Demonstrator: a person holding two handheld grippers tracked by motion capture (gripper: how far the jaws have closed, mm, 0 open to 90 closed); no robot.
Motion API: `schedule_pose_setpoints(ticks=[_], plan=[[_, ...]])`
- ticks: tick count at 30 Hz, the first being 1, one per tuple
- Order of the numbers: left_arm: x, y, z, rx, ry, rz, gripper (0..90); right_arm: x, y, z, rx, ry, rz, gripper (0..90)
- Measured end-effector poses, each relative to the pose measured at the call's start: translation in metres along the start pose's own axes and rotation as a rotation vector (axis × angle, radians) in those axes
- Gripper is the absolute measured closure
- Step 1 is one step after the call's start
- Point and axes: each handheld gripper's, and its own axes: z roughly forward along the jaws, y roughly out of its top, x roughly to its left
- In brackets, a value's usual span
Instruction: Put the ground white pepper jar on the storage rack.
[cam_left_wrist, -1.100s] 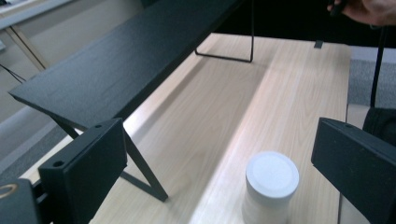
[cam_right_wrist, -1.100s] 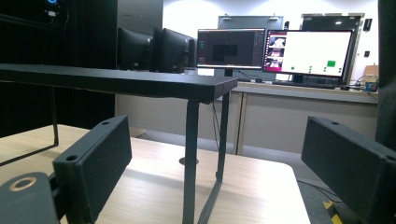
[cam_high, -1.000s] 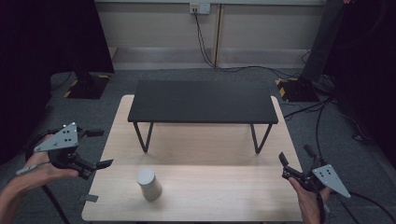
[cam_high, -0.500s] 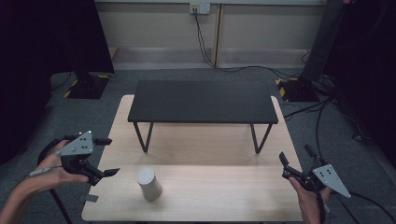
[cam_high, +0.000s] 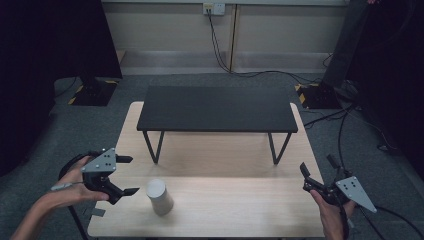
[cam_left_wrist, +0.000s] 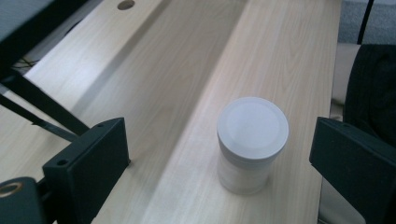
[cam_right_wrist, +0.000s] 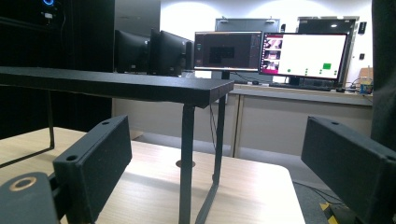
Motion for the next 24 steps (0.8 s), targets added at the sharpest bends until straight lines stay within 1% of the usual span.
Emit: schedule_pose_setpoints(ticks=[1,2,3,6,7,9,11,15,19,20,21,24], plan=[[0.000,0.000,0.006,0.005,-0.008,0.000,3.9,0.000,0.000,0.000,0.000,0.000,-0.001,8.4],[0.000,0.000,0.006,0.005,-0.008,0.000,3.9,0.000,0.000,0.000,-0.001,0.000,-0.002,8.4],[0.000,0.001,0.011,0.010,-0.019,0.002,4.0,0.000,0.000,0.000,-0.001,0.001,-0.002,8.4],[0.000,0.002,0.021,0.025,-0.036,0.011,4.2,0.000,0.000,0.000,-0.001,0.000,-0.002,8.4],[0.000,0.002,0.021,0.025,-0.036,0.011,4.3,0.000,0.000,0.000,-0.001,0.001,-0.001,8.4],[-0.001,0.003,0.031,0.042,-0.043,0.019,4.3,0.000,0.000,-0.001,-0.003,0.000,-0.002,8.4],[-0.001,0.002,0.037,0.046,-0.059,0.020,4.9,0.000,0.000,-0.001,-0.004,0.000,-0.001,8.4],[-0.002,0.001,0.049,0.064,-0.075,0.027,5.6,-0.001,0.000,-0.001,-0.004,-0.001,0.000,8.4],[-0.003,0.000,0.060,0.068,-0.088,0.027,6.2,-0.001,0.000,-0.001,-0.005,-0.002,0.002,8.4],[-0.003,0.000,0.060,0.068,-0.088,0.027,6.2,-0.001,0.000,-0.001,-0.005,-0.002,0.002,8.4],[-0.003,0.000,0.064,0.070,-0.097,0.031,6.2,-0.001,0.000,-0.001,-0.004,-0.002,0.001,8.5],[-0.003,-0.001,0.072,0.073,-0.102,0.033,6.6,-0.001,0.000,-0.001,-0.004,-0.002,0.001,8.5]])
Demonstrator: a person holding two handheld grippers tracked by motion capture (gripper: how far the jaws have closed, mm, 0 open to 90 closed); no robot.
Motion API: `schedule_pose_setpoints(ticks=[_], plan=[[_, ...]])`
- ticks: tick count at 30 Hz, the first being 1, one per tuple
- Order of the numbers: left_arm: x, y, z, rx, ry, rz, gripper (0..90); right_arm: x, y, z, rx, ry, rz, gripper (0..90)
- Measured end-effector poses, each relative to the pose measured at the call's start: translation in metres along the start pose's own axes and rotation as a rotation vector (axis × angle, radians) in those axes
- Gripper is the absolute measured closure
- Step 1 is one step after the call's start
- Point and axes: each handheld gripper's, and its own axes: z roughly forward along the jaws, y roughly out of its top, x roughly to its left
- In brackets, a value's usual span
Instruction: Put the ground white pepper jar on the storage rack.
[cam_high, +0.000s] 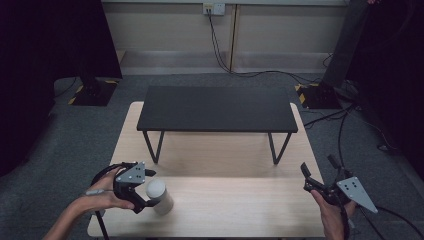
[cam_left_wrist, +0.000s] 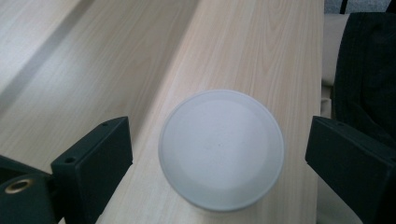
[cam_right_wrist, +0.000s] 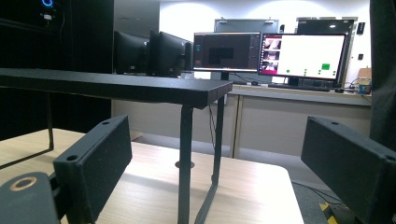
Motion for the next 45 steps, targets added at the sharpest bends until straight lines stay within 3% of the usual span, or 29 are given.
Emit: schedule_pose_setpoints(ticks=[6,8,10,15,29,39,45], plan=[[0.000,0.000,0.011,0.023,-0.013,0.014,10.3,0.000,0.000,0.000,0.000,0.000,0.003,8.5],[0.002,-0.001,0.014,0.029,-0.028,0.021,16.0,0.000,0.000,0.000,0.001,0.001,0.002,8.6],[0.001,0.000,0.017,0.040,-0.016,0.025,19.6,0.000,0.000,0.000,0.001,0.003,0.001,8.6],[0.004,-0.003,0.019,0.024,-0.015,0.021,31.7,0.001,0.000,0.000,-0.001,0.004,-0.001,8.6],[0.006,-0.002,0.020,0.018,-0.018,-0.010,32.9,0.001,0.000,0.001,0.001,0.007,0.004,8.6],[0.007,0.019,0.013,0.017,-0.033,-0.009,33.0,0.000,0.000,0.001,-0.003,0.006,0.001,8.7],[0.011,0.050,-0.007,-0.008,-0.031,0.023,33.1,0.000,0.000,0.001,-0.003,0.006,0.003,8.7]])
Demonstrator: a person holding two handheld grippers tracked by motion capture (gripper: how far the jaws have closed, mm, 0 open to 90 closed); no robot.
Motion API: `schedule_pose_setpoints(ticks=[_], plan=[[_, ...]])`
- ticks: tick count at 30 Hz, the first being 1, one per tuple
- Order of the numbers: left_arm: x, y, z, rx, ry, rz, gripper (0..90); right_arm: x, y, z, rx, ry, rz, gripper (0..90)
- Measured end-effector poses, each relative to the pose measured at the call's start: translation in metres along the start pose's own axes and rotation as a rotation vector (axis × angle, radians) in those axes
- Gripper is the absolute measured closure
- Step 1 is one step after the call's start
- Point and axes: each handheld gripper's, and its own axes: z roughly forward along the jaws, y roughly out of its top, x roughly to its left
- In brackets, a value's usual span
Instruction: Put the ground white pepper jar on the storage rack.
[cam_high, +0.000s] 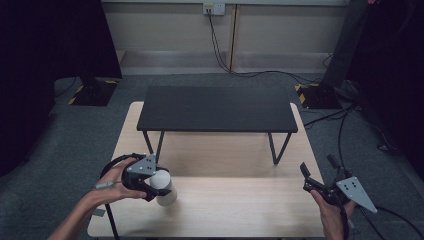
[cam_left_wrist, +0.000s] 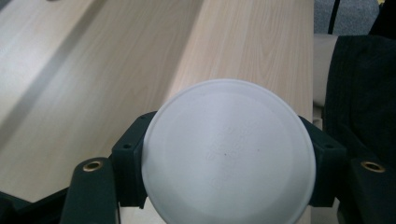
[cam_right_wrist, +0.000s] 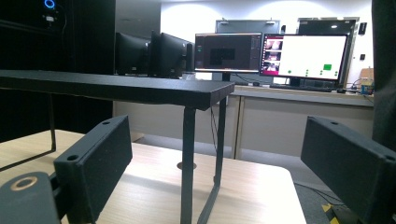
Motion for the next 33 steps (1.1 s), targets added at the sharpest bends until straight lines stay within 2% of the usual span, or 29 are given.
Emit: schedule_pose_setpoints(ticks=[2,3,4,5,8,9,10,14,15,16,19,20,21,24,28,32,33], plan=[[0.005,0.012,-0.009,-0.009,-0.006,-0.004,33.1,0.000,0.000,0.000,0.000,0.000,-0.002,8.7],[0.005,0.012,-0.009,-0.009,-0.006,-0.004,33.1,0.000,0.000,0.000,0.000,0.000,0.000,8.7],[0.008,0.025,-0.020,-0.019,-0.005,0.005,33.1,0.000,0.000,0.000,0.000,0.000,-0.001,8.7],[0.008,0.025,-0.020,-0.019,-0.005,0.005,33.1,0.000,0.000,0.000,0.000,0.000,-0.001,8.7],[0.012,0.048,-0.039,-0.038,-0.007,0.024,33.1,0.000,0.000,0.000,-0.001,-0.002,0.003,8.7],[0.012,0.048,-0.039,-0.038,-0.007,0.024,33.1,0.000,0.000,0.000,-0.001,-0.002,0.003,8.7],[0.016,0.061,-0.050,-0.042,-0.024,0.055,33.1,0.000,0.000,0.000,-0.001,-0.001,0.003,8.7],[0.022,0.086,-0.069,-0.060,-0.033,0.069,33.1,0.000,0.000,0.000,-0.002,0.001,0.002,8.7],[0.024,0.097,-0.079,-0.072,-0.022,0.065,33.0,0.000,0.000,0.000,-0.002,0.001,0.002,8.7],[0.024,0.097,-0.079,-0.072,-0.022,0.065,33.1,0.000,0.000,0.000,-0.002,0.001,0.002,8.7],[0.031,0.116,-0.098,-0.093,-0.005,0.063,33.1,0.000,0.000,0.000,-0.002,0.002,0.004,8.7],[0.031,0.116,-0.098,-0.093,-0.005,0.063,33.0,0.000,0.000,0.000,-0.002,0.002,0.004,8.7],[0.033,0.126,-0.107,-0.106,0.007,0.065,33.1,0.000,0.000,0.000,-0.002,0.001,0.007,8.7],[0.038,0.137,-0.118,-0.121,0.027,0.055,33.0,-0.001,0.000,0.000,-0.003,0.001,0.009,8.7],[0.041,0.147,-0.124,-0.124,0.056,0.045,33.0,-0.001,0.000,0.000,-0.003,0.002,0.010,8.8],[0.051,0.154,-0.125,-0.156,0.107,-0.017,33.1,-0.001,-0.001,0.000,-0.004,0.001,0.012,8.8],[0.051,0.154,-0.125,-0.156,0.107,-0.017,33.0,-0.001,-0.001,0.000,-0.004,0.001,0.012,8.8]])
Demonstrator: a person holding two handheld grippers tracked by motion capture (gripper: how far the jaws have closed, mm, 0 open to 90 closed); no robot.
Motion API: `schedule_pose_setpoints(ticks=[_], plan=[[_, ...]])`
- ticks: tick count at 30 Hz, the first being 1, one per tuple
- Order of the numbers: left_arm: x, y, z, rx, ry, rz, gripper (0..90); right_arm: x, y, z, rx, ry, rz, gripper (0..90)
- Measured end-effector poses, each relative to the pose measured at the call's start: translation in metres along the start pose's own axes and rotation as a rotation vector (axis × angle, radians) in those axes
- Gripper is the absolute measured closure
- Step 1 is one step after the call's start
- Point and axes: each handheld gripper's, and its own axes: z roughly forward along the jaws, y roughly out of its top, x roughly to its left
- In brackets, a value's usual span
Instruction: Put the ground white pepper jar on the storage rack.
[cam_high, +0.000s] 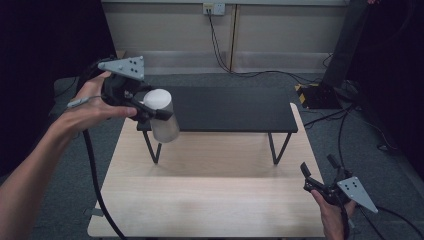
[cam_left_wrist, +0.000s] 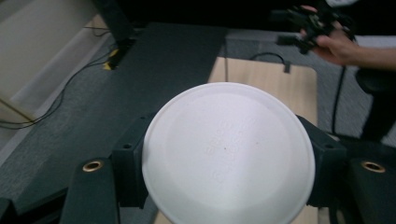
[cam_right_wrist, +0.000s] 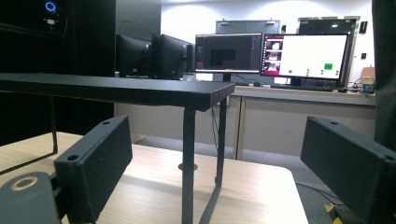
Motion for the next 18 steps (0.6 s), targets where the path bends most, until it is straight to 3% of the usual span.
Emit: schedule_pose_setpoints(ticks=[7,8,9,10,11,12,14,18], plan=[[0.013,0.013,0.025,0.012,0.148,-0.087,33.1,0.000,0.000,0.000,-0.001,0.000,0.006,8.8],[0.013,0.013,0.025,0.012,0.148,-0.087,33.1,0.000,0.000,0.000,-0.001,0.000,0.006,8.8],[0.016,0.015,0.033,0.020,0.201,-0.112,33.2,-0.001,0.000,-0.001,-0.003,0.000,0.008,8.8],[0.016,0.015,0.033,0.020,0.201,-0.112,33.2,-0.001,0.000,-0.001,-0.003,0.000,0.010,8.8],[0.020,0.015,0.042,0.018,0.244,-0.138,33.2,-0.001,0.000,-0.001,-0.004,0.000,0.012,8.8],[0.020,0.015,0.042,0.018,0.244,-0.138,33.2,-0.001,0.000,-0.001,-0.004,0.000,0.012,8.8],[0.028,0.012,0.053,0.008,0.285,-0.190,33.2,-0.002,-0.001,-0.001,-0.004,0.001,0.015,8.9],[0.039,0.010,0.071,0.013,0.336,-0.228,33.2,-0.002,0.000,-0.002,-0.007,0.001,0.018,8.9]])
